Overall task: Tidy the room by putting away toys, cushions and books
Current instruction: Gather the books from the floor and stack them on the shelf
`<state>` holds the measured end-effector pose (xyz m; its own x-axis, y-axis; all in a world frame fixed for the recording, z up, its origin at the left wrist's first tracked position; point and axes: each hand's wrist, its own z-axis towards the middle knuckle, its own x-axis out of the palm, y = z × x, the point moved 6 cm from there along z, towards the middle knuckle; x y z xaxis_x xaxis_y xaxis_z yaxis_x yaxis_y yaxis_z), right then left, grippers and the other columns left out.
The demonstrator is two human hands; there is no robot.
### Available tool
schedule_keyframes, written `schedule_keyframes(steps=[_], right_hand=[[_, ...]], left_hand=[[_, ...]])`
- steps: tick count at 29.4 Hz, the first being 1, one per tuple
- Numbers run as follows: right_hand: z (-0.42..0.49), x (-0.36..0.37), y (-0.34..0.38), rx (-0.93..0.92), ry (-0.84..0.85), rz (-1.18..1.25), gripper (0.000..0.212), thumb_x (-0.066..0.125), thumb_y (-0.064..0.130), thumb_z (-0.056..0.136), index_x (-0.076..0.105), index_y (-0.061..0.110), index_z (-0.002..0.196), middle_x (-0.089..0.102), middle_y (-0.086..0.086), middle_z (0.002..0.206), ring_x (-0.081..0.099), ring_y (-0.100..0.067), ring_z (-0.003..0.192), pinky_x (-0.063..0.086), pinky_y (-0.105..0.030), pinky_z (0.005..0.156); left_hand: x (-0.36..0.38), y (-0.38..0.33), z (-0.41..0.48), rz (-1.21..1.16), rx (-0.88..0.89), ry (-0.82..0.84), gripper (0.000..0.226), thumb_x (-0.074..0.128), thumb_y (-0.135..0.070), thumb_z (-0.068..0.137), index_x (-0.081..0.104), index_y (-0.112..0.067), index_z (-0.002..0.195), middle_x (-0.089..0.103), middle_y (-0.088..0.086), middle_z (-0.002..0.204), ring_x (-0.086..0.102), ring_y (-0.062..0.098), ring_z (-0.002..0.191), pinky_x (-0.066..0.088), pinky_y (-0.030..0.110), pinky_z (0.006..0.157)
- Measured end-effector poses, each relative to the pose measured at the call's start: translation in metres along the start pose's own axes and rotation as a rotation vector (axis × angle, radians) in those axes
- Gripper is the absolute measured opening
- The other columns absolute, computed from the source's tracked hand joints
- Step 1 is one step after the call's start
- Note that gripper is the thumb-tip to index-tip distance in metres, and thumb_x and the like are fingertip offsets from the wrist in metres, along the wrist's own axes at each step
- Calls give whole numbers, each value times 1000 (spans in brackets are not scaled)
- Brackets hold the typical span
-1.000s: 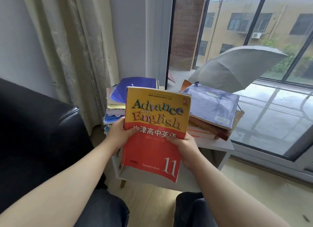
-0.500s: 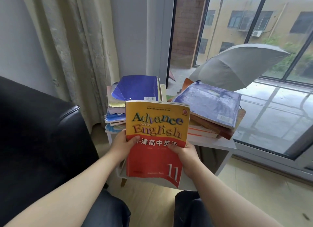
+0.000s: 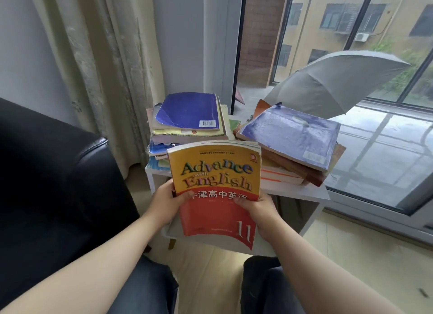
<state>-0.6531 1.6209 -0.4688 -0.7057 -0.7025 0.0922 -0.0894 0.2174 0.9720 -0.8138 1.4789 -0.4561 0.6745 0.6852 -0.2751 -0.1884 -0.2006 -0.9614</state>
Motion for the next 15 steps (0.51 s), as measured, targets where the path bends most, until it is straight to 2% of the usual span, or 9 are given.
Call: schedule_keyframes(steps=[3, 6, 9, 11, 15], right_hand=[[-4, -7, -13, 56, -1, -63, 15, 67, 11, 85, 62, 23, 93, 71, -4, 95, 68, -23, 87, 54, -36, 74], [-9, -9, -31, 103, 9, -143, 14, 66, 12, 85, 60, 21, 93, 70, -2, 92, 67, -18, 82, 50, -28, 64], [-6, -10, -50, 180, 6, -276, 8, 63, 13, 88, 59, 20, 91, 68, -3, 92, 64, -15, 80, 49, -26, 65], [1, -11, -65, 240, -7, -349, 6, 63, 17, 89, 58, 21, 88, 68, -4, 94, 64, -16, 83, 51, -28, 71], [23, -7, -86, 304, -11, -374, 8, 61, 19, 90, 58, 25, 85, 68, -4, 95, 64, -14, 83, 52, -27, 71]], left_hand=[[2, 5, -7, 44, -71, 57, 16, 66, -16, 85, 61, -27, 97, 68, -5, 101, 64, 15, 96, 52, 37, 87], [5, 19, -19, 76, -129, 111, 17, 65, -13, 85, 62, -28, 90, 67, -10, 94, 63, 10, 90, 51, 34, 86], [4, 40, -24, 118, -217, 136, 16, 65, -8, 85, 63, -24, 91, 66, -10, 92, 62, 8, 87, 51, 30, 84], [5, 54, -24, 129, -261, 115, 18, 64, -4, 85, 62, -18, 96, 65, -5, 95, 60, 10, 88, 48, 25, 80], [4, 74, -10, 152, -311, 61, 28, 63, -2, 86, 60, -7, 114, 61, 0, 98, 57, 14, 91, 44, 25, 81]])
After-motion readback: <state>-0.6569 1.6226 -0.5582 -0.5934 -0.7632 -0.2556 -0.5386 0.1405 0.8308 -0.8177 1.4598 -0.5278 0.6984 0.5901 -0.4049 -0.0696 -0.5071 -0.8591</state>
